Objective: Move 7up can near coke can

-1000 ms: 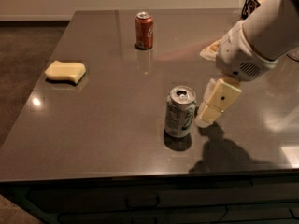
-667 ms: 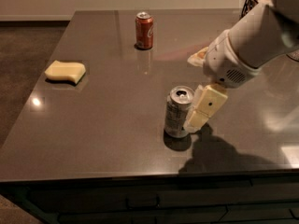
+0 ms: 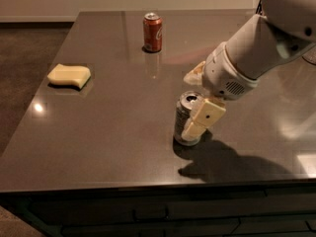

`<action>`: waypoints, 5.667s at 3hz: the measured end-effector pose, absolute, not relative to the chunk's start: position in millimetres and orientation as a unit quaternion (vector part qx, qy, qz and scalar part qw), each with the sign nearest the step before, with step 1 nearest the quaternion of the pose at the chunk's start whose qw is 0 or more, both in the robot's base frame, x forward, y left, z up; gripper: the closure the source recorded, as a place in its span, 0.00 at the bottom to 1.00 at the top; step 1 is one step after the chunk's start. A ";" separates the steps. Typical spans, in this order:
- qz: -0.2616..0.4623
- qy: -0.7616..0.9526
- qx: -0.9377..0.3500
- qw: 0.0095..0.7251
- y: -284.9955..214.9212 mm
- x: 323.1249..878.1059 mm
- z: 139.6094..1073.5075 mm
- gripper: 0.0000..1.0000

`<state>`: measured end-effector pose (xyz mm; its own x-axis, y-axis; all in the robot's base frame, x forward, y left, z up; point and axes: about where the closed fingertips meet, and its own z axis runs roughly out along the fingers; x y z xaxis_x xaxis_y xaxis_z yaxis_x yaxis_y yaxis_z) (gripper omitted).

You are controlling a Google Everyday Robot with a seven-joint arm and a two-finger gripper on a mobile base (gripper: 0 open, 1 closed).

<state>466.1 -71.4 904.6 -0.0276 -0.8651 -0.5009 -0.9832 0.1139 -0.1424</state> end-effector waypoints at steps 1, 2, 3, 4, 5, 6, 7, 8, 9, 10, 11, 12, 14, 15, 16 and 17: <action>0.120 0.712 -0.650 0.235 -76.8 470.4 901.0 0.41; 0.125 0.720 -0.640 0.237 -84.4 475.1 904.8 0.64; 0.139 0.745 -0.605 0.244 -91.4 495.8 919.9 0.88; 0.154 0.777 -0.552 0.261 -92.3 529.9 940.8 1.00; 0.169 0.809 -0.492 0.275 -88.4 559.2 957.0 1.00; 0.169 0.809 -0.492 0.275 -88.3 559.3 957.0 1.00; 0.150 0.825 -0.464 0.284 -86.5 577.9 959.0 1.00; 0.131 0.843 -0.430 0.295 -85.5 613.9 958.9 1.00; 0.111 0.855 -0.405 0.306 -86.0 647.8 956.0 1.00; 0.098 0.861 -0.387 0.314 -85.8 680.9 948.2 1.00; 0.090 0.865 -0.376 0.319 -83.4 708.4 940.5 1.00; 0.088 0.868 -0.371 0.317 -77.2 734.3 932.8 1.00; 0.096 0.870 -0.373 0.308 -57.2 773.2 922.3 1.00; 0.095 0.875 -0.366 0.303 -53.4 785.4 917.4 0.82; 0.093 0.877 -0.362 0.300 -50.7 794.3 914.3 0.58; 0.084 0.872 -0.364 0.316 -51.3 800.4 917.5 0.35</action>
Offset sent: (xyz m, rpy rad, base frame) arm 0.0162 -0.0251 0.0055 0.0215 0.0325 -0.0688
